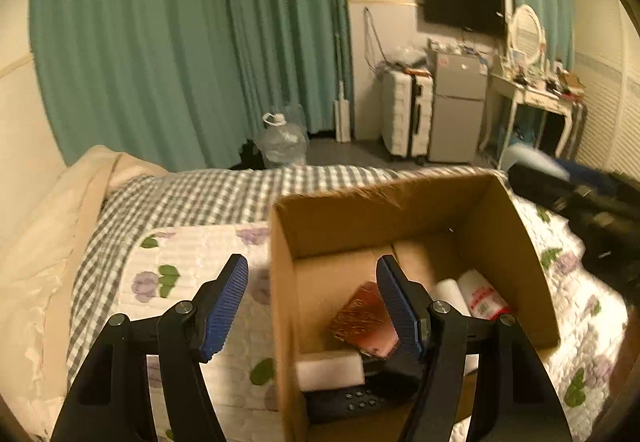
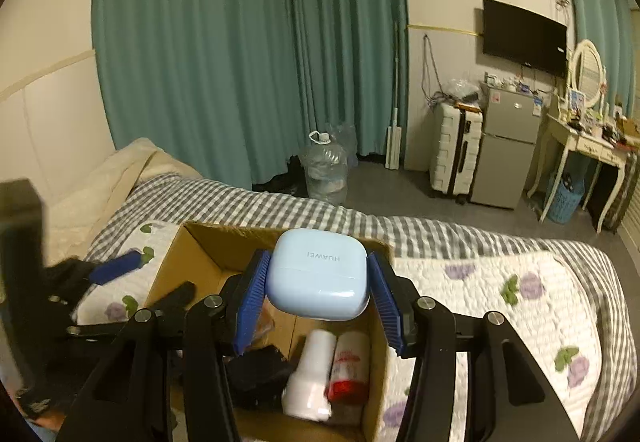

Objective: Organize rigid objects

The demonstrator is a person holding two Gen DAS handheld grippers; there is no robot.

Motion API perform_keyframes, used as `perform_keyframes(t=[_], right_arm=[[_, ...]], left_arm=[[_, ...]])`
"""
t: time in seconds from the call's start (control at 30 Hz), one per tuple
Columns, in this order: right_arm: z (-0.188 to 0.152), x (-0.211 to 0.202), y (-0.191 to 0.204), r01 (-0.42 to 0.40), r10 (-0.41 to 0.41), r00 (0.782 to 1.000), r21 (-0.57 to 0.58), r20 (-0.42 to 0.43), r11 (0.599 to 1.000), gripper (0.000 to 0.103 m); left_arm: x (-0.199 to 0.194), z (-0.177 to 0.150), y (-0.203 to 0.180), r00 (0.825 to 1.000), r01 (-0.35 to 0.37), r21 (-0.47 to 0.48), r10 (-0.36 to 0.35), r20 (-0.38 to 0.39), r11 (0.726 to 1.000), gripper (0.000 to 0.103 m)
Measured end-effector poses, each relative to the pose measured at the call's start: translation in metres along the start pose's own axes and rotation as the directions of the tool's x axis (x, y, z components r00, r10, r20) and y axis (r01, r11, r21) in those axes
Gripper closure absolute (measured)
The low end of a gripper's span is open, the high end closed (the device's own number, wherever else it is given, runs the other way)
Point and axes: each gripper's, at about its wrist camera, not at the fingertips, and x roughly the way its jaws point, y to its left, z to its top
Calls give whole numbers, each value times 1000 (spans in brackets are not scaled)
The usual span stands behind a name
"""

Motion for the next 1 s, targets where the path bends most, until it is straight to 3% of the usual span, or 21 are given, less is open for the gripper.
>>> perform_keyframes(t=[0.33, 0.37, 0.4, 0.5, 0.73, 0.87, 1.0], right_arm=[[-29, 72, 12, -4, 2, 994, -16, -109, 1000, 52], [-30, 73, 13, -6, 4, 994, -16, -113, 1000, 49], [-29, 74, 12, -6, 4, 994, -15, -111, 1000, 37], [-26, 65, 11, -4, 3, 996, -8, -91, 1000, 34], [3, 0, 9, 30, -30, 999, -13, -9, 999, 34], [25, -61, 5, 56, -55, 997, -12, 61, 998, 33], [41, -125, 0, 88, -85, 987, -14, 139, 996, 25]], left_arm=[[21, -11, 17, 999, -35, -27, 35, -6, 999, 33], [21, -11, 18, 999, -38, -30, 37, -8, 999, 33], [22, -11, 19, 999, -39, -35, 39, -12, 999, 34], [12, -8, 18, 999, -44, -36, 44, -3, 998, 34], [-49, 16, 11, 994, -51, -18, 53, 99, 999, 33], [-109, 34, 7, 978, -55, -12, 57, 202, 998, 31], [-166, 45, 8, 954, -56, -26, 61, 295, 998, 27]])
